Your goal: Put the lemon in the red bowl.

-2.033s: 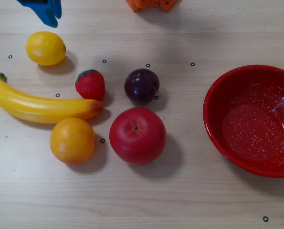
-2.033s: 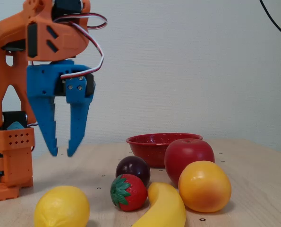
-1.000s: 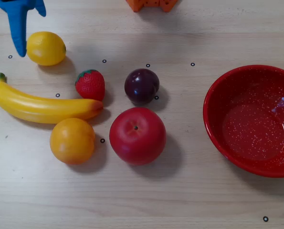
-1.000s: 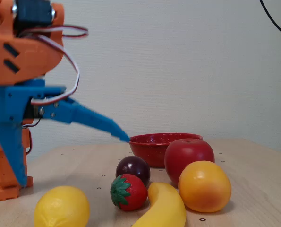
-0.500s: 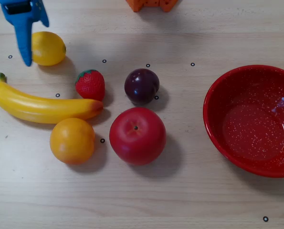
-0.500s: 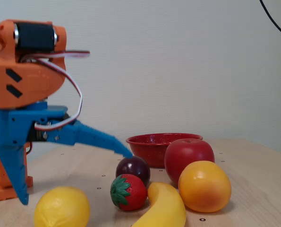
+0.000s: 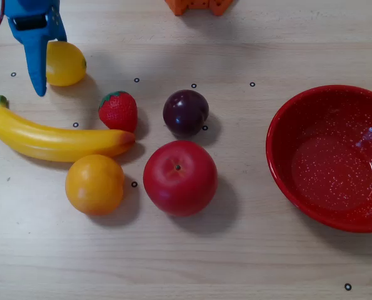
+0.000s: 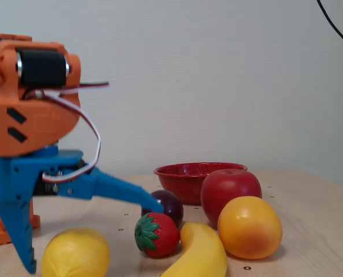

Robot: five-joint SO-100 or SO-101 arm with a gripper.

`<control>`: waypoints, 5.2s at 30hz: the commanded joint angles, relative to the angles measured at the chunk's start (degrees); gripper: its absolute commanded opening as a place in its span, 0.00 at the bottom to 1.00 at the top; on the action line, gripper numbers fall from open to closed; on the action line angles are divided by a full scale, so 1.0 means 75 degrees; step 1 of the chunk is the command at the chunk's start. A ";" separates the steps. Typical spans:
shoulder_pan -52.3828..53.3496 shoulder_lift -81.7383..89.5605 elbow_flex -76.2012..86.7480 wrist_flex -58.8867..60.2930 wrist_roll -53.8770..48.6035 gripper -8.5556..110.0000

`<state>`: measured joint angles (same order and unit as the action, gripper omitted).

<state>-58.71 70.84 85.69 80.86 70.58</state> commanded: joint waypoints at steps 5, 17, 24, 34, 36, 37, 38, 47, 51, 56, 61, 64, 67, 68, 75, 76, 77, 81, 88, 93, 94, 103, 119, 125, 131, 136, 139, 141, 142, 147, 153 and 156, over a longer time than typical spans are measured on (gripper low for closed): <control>0.0164 0.0375 -0.0047 -0.0258 0.0152 0.66; 0.0211 0.0410 0.0199 -0.0562 0.0000 0.65; 0.0211 0.0457 0.0281 -0.0645 -0.0059 0.64; 0.0223 0.0492 0.0410 -0.0773 -0.0105 0.62; 0.0234 0.0492 0.0422 -0.0797 -0.0105 0.62; 0.0234 0.0504 0.0445 -0.0820 -0.0105 0.62; 0.0234 0.0504 0.0457 -0.0832 -0.0117 0.61; 0.0270 0.0527 0.0480 -0.0844 -0.0105 0.55; 0.0246 0.0527 0.0492 -0.0844 -0.0094 0.52; 0.0223 0.0551 0.0527 -0.0844 -0.0082 0.49; 0.0199 0.0551 0.0539 -0.0867 -0.0094 0.46; 0.0176 0.0563 0.0562 -0.0879 -0.0094 0.44; 0.0152 0.0586 0.0609 -0.0914 -0.0082 0.43; 0.0152 0.0598 0.0621 -0.0914 -0.0082 0.42; 0.0141 0.0656 0.0727 -0.1172 -0.0187 0.38; 0.0141 0.0656 0.0738 -0.1195 -0.0199 0.38; 0.0152 0.0656 0.0738 -0.1207 -0.0199 0.37; 0.0152 0.0668 0.0762 -0.1289 -0.0223 0.35; 0.0164 0.0691 0.0797 -0.1359 -0.0211 0.26; 0.0152 0.0797 0.0867 -0.1359 -0.0234 0.07; 0.0129 0.0855 0.0879 -0.1324 -0.0223 0.07; 0.0891 0.1641 -0.0492 0.0914 -0.1934 0.07; 0.4500 0.2684 -0.2648 0.3105 -0.6750 0.07; 0.6809 0.2719 -0.3398 0.2754 -0.8625 0.07; 0.8695 0.2695 -0.3527 0.1184 -0.9527 0.07; 0.9645 0.2684 -0.3141 -0.0293 -0.9305 0.07; 0.9984 0.2660 -0.2555 -0.1477 -0.8953 0.07; 1.0207 0.2648 -0.2086 -0.2285 -0.8660 0.07; 1.0312 0.2637 -0.1863 -0.2625 -0.8566 0.07; 1.0922 0.2531 -0.0820 -0.3926 -0.8191 0.07; 1.1566 0.2215 -0.0129 -0.4688 -0.8227 0.07; 1.1766 0.2004 0.0012 -0.4805 -0.8367 0.07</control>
<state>28.21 83.50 88.24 47.20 7.38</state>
